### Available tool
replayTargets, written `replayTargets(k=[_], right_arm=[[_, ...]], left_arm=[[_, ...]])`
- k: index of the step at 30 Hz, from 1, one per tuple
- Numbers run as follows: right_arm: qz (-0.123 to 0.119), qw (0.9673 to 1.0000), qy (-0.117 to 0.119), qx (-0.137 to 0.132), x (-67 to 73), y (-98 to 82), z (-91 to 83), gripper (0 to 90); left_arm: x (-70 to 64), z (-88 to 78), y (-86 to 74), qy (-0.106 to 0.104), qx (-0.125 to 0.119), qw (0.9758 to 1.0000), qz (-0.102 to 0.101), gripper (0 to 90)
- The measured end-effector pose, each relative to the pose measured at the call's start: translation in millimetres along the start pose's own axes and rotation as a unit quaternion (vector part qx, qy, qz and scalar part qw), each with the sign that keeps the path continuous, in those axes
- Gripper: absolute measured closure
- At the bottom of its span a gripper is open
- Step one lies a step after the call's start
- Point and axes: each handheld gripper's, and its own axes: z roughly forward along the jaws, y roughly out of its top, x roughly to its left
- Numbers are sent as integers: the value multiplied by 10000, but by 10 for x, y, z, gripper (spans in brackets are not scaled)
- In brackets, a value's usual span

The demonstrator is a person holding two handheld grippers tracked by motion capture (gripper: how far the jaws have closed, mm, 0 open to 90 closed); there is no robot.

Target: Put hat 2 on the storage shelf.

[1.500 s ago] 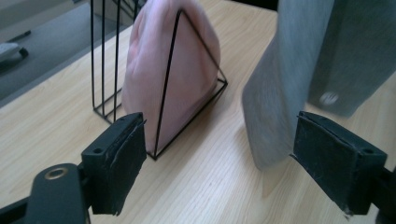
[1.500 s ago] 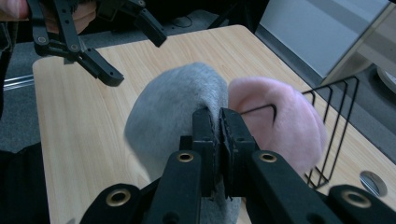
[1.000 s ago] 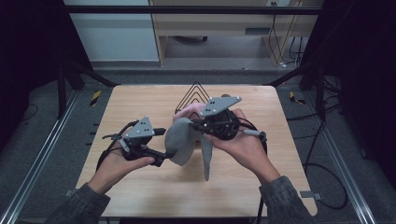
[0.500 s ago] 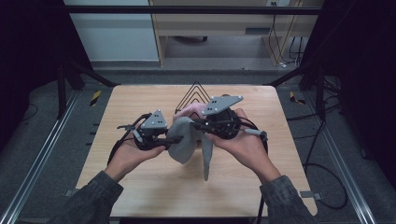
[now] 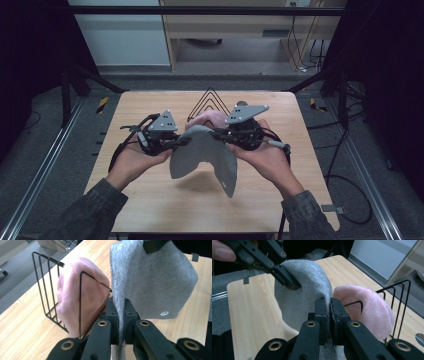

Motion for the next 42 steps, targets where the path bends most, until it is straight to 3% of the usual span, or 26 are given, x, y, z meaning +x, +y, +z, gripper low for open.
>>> replayTargets(k=[12,26,33,42], right_arm=[[29,10000,32,-90,6,39,24,851],[159,9995,-7,-278,-51,120,21,819],[189,9991,-63,-371,-76,153,-1,747],[325,9988,-182,-322,-85,132,26,564]], left_arm=[[66,-180,169,110,-32,9999,57,867],[78,-316,500,201,-22,9995,252,868],[86,-329,612,222,-93,9993,283,868],[79,-361,728,250,-156,9991,306,869]])
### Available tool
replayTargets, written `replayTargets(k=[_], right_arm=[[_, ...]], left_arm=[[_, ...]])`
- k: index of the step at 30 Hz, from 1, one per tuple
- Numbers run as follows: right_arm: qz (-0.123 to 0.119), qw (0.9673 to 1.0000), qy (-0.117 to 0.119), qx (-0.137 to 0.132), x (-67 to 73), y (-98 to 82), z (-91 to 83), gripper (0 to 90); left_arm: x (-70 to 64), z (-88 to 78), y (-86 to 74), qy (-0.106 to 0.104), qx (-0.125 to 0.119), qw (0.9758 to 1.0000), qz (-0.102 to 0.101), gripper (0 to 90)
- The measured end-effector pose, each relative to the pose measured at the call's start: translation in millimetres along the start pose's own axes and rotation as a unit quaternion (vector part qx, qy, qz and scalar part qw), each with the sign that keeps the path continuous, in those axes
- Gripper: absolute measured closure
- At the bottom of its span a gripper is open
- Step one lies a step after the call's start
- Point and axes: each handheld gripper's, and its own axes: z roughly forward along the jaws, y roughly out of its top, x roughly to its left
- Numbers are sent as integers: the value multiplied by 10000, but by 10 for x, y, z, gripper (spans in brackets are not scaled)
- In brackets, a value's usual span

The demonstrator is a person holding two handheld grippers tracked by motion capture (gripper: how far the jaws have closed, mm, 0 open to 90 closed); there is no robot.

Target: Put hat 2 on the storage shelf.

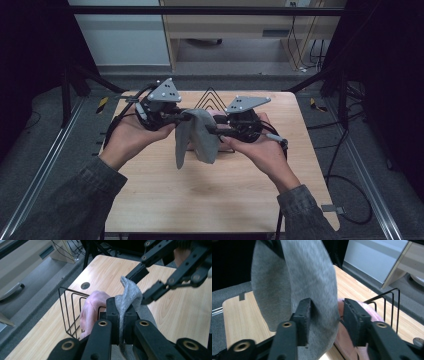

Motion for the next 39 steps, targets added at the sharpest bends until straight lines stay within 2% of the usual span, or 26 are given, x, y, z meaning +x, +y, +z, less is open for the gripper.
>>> replayTargets(k=[8,11,12,14,16,18,23,28,35,39], right_arm=[[112,9998,87,163,42,-112,92,515],[187,9995,183,190,37,-164,108,534],[218,9994,234,164,31,-173,114,560],[240,9991,344,97,25,-188,120,669],[220,9989,408,37,22,-185,115,812],[268,9986,450,-37,4,-165,103,860],[252,9991,342,-96,-56,-107,70,881],[212,9995,223,-98,-101,-65,13,887],[223,9995,-70,-225,-265,125,-207,888],[250,9989,-255,-308,-381,250,-332,889]], left_arm=[[62,-92,109,118,-159,9998,-39,868],[135,-143,140,162,-276,9993,-183,868],[155,-151,147,170,-290,9992,-200,868],[190,-164,153,182,-317,9990,-244,868],[211,-172,152,205,-330,9989,-274,868],[231,-178,146,207,-348,9987,-307,868],[257,-201,145,210,-416,9983,-352,868],[296,-227,144,265,-351,9985,-311,867],[406,-265,109,354,-331,9981,-369,866],[462,-257,106,244,-479,9974,-488,865]])
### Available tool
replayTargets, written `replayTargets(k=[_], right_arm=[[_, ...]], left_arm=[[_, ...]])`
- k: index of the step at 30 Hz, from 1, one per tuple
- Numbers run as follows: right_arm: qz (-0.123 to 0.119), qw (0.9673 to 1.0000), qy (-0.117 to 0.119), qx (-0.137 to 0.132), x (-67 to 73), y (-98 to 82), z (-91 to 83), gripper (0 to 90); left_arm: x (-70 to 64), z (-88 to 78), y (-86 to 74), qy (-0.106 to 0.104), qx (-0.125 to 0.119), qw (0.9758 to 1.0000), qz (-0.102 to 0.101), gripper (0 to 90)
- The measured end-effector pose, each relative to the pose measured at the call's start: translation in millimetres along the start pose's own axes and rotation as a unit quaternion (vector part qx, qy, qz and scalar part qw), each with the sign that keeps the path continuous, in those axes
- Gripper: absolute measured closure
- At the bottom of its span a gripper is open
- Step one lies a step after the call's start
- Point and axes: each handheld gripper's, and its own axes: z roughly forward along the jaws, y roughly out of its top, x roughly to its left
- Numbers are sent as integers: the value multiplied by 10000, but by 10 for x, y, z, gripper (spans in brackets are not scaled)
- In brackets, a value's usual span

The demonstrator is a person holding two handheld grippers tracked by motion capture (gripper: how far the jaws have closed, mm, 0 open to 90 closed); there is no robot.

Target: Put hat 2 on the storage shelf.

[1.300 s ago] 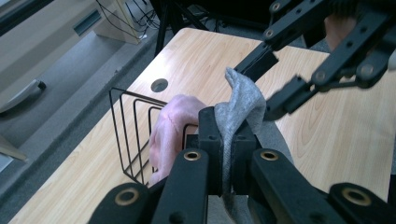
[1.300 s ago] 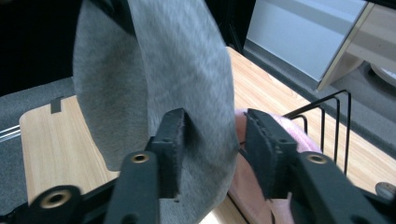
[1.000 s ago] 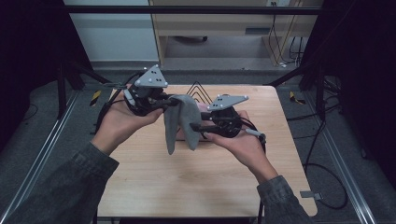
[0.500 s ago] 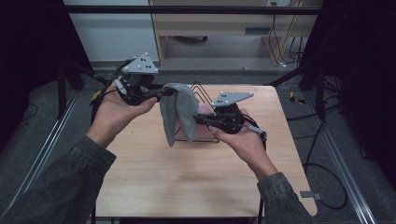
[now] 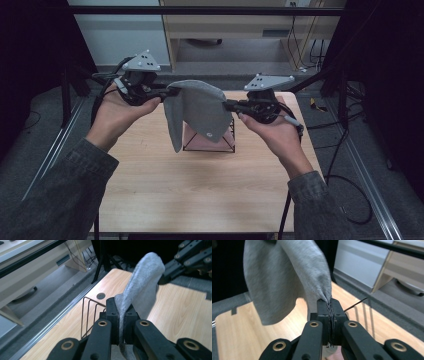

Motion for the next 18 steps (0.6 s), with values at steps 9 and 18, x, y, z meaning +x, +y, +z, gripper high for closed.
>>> replayTargets(k=[9,18], right_arm=[[130,9995,-241,-156,-188,161,-89,889],[160,9986,-400,-299,-274,259,-158,889]], left_arm=[[4,70,85,-69,-106,9999,6,863],[17,103,121,-141,-322,9994,-71,863]])
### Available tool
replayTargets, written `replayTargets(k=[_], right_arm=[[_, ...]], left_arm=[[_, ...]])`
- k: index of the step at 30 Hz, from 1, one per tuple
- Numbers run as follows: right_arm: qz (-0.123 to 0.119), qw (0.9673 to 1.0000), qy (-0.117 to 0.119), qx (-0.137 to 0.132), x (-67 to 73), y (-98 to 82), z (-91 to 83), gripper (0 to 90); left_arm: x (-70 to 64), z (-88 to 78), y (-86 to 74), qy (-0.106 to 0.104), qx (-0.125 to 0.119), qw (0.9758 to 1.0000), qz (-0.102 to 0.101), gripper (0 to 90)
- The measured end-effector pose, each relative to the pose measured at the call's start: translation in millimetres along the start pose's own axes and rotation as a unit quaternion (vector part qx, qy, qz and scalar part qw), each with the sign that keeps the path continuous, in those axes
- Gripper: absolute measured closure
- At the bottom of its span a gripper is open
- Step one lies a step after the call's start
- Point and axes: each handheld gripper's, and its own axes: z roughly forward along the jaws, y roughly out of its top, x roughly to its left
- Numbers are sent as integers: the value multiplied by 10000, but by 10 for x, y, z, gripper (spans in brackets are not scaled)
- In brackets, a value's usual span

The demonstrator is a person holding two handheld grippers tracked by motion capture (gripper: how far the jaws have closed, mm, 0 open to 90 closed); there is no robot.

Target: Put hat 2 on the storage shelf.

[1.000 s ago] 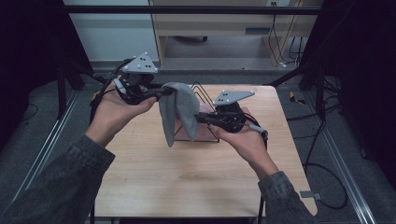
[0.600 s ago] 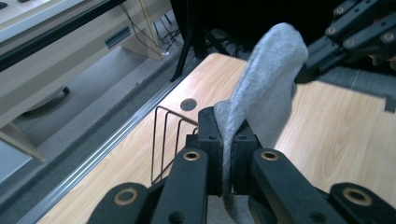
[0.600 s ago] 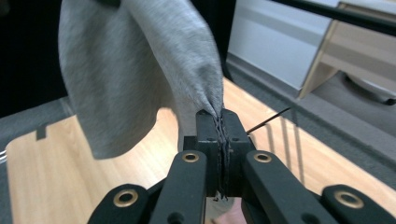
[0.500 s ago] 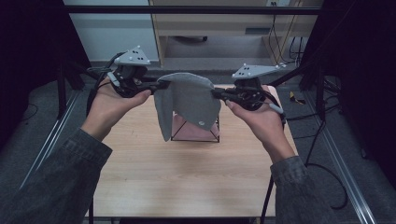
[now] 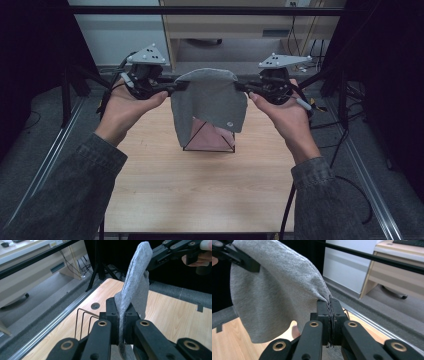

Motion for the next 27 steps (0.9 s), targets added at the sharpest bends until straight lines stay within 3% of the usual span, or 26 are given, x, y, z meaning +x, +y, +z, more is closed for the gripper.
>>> replayTargets(k=[6,10,24,27], right_arm=[[-48,9998,-117,-164,0,91,-63,888],[-37,9995,-172,-253,-33,138,-55,888],[109,9979,-481,-427,-281,184,185,888],[145,9975,-507,-463,-340,177,228,888]], left_arm=[[20,-29,107,87,-78,9999,118,862],[119,7,165,123,-150,9998,111,862],[331,257,144,408,-364,9984,105,859],[359,324,154,504,-360,9978,232,859]])
